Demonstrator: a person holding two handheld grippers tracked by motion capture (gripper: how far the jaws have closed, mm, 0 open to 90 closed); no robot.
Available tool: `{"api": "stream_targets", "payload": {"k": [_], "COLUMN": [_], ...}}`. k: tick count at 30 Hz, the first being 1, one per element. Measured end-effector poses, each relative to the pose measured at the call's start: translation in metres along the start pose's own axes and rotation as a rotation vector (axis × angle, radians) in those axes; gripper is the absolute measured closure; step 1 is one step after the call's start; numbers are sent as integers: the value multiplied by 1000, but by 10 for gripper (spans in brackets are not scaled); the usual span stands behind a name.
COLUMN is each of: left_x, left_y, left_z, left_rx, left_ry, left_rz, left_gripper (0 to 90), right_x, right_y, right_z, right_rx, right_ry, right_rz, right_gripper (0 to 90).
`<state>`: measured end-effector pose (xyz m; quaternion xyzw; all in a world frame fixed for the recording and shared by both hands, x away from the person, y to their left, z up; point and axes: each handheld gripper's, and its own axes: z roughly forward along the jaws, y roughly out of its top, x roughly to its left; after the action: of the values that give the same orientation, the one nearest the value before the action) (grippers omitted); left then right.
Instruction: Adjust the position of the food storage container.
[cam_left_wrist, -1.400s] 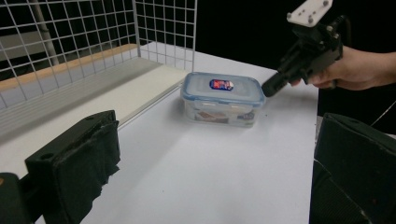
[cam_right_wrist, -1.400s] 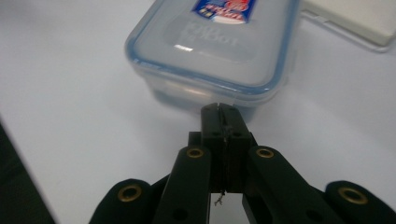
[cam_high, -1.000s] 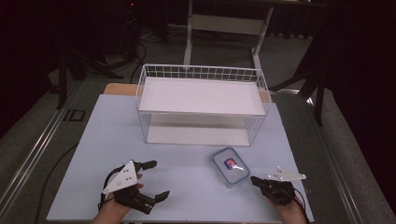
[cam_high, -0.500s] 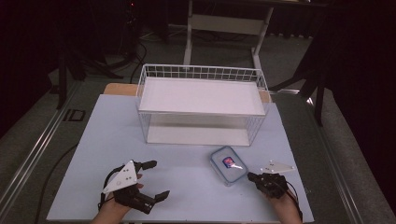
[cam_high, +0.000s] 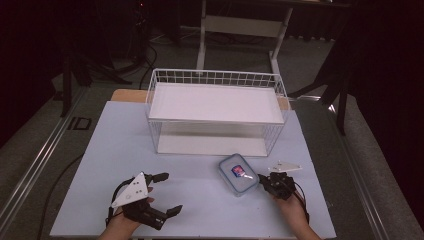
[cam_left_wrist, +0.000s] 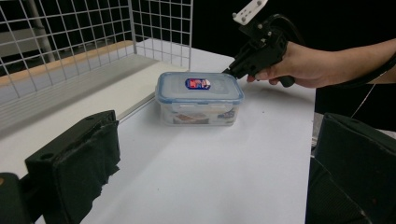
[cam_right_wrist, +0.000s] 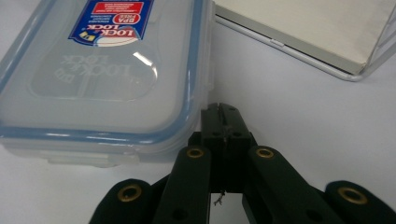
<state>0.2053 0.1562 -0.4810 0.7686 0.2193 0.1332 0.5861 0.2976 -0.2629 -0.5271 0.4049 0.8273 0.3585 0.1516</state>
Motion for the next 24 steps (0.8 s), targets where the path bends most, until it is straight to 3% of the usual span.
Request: {"api": "stream_targets", "payload": {"k": [8,11,16,24], "left_x": [0,0,-1,1], "left_y": [0,0,0,-1], "left_z": [-1,1,2,2], "left_rx": [2,5,9,9], "left_ry": [5,3,-1,-2], "left_rz": [2,5,9,-2], "left_gripper": [11,11,11,11], "right_x": [6,16,26,19], "right_y": [-15,-23,-22,-8], "right_z": [-28,-36,-26,-9], "right_rx": [13,11,36,37], "right_ry": [-24,23,43,7], "right_rz": [0,12,-1,35], "right_gripper": [900,900,900,900]}}
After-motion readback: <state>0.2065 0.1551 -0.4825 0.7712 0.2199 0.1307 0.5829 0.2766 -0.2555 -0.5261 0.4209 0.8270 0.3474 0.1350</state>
